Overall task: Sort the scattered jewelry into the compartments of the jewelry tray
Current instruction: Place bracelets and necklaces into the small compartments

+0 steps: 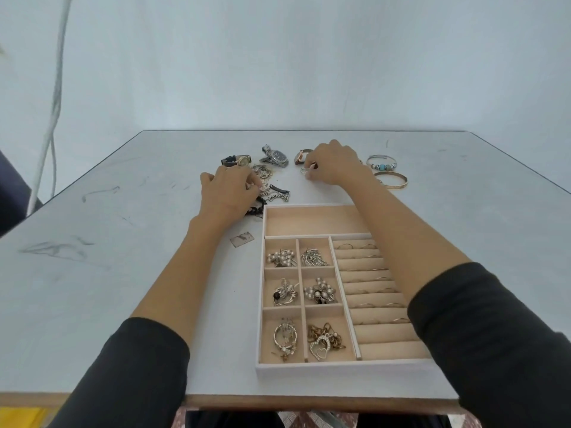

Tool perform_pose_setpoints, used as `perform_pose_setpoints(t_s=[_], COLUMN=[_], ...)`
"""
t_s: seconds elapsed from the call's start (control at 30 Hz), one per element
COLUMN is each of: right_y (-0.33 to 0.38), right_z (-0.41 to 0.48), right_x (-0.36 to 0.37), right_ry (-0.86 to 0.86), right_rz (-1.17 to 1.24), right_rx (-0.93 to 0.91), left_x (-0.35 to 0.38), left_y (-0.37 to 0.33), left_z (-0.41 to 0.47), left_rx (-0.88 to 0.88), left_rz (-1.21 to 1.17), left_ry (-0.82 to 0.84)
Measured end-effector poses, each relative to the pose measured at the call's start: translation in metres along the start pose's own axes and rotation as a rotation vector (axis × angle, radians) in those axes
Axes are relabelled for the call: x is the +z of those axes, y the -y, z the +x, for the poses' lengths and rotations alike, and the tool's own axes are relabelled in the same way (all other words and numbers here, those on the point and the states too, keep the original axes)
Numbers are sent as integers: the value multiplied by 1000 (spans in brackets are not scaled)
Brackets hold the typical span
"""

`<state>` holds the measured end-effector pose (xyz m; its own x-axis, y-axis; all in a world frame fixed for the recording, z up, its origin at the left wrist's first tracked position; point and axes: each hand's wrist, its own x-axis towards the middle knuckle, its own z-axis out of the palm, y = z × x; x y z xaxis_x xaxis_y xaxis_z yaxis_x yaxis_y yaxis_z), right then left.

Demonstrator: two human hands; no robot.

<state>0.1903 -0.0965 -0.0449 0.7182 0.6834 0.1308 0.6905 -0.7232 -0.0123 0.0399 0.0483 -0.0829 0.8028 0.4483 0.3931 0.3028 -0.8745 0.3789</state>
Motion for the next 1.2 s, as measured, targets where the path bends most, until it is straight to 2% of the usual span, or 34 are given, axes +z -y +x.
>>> perform_pose_setpoints(t_s=[0.17, 0.3, 0.47, 0.6, 0.8, 1.03, 1.2], right_y=[8, 8, -2, -8, -7, -1, 5], right_z=[4, 3, -1, -13, -52, -93, -122], right_x=[3, 4, -4, -13, -19, -28, -43], right_ry=[-142, -156, -112, -165, -190, -170, 40], right_rz=[-103, -97, 258, 475, 807, 957, 975], right_rx=[-76, -96, -15, -66, -90, -144, -298], left_x=[-2, -8, -15, -18, -27, -27, -36], left_y=[2, 1, -2, -3, -9, -7, -9], left_z=[3, 3, 6, 5, 1, -2, -10], left_rx=[-29, -33, -20, 39, 119, 130, 112], left_rz=[-84, -132, -222, -324, -330, -287, -466], left_ry=[-63, -153, -234, -234, -346, -280, -212])
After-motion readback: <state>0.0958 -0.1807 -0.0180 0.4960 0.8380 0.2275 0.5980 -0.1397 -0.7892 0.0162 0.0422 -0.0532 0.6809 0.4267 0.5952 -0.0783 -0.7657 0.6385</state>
